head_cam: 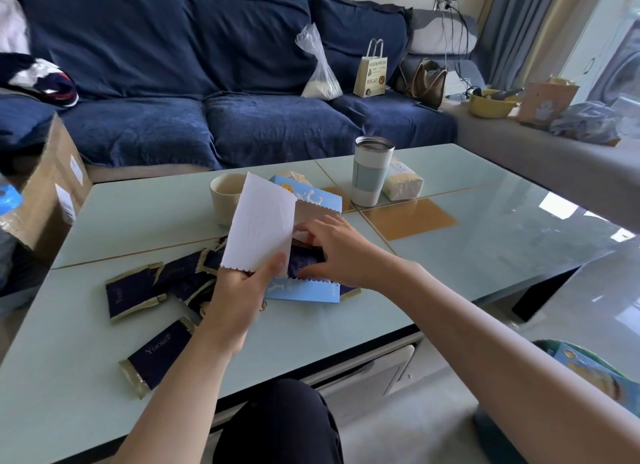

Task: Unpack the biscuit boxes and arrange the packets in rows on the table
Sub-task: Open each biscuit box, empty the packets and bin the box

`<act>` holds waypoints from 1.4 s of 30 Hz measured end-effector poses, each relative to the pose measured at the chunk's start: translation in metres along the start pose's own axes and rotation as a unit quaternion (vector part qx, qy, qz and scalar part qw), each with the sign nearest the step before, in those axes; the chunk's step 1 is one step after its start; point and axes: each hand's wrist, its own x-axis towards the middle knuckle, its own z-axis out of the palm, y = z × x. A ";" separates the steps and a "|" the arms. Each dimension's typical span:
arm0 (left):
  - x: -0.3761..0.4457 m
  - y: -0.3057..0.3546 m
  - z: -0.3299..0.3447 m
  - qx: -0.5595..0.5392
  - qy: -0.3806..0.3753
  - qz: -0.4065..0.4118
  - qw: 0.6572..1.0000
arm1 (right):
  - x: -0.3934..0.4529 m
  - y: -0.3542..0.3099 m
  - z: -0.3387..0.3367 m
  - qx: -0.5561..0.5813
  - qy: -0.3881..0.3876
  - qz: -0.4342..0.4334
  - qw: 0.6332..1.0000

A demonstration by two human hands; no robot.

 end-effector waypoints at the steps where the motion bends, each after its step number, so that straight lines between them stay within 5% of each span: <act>1: 0.000 0.001 0.001 0.002 -0.001 0.005 1.000 | 0.001 0.001 -0.002 0.011 -0.012 0.005 1.000; 18: 0.000 0.003 0.003 0.048 -0.045 0.043 0.997 | 0.002 0.005 -0.010 -0.031 -0.104 0.022 0.994; 27: 0.001 0.001 0.006 0.073 -0.053 0.053 0.995 | -0.004 0.012 -0.018 0.079 -0.110 0.028 0.990; 33: 0.004 -0.004 -0.003 0.029 0.002 0.017 0.999 | -0.006 0.023 -0.026 0.179 0.047 0.023 0.983; 39: 0.005 -0.006 -0.013 -0.035 0.041 0.004 0.999 | -0.004 0.053 -0.028 0.412 0.203 0.188 0.868; 42: 0.007 -0.007 -0.014 -0.074 0.071 -0.013 0.995 | -0.005 0.069 -0.020 0.422 0.216 0.259 0.842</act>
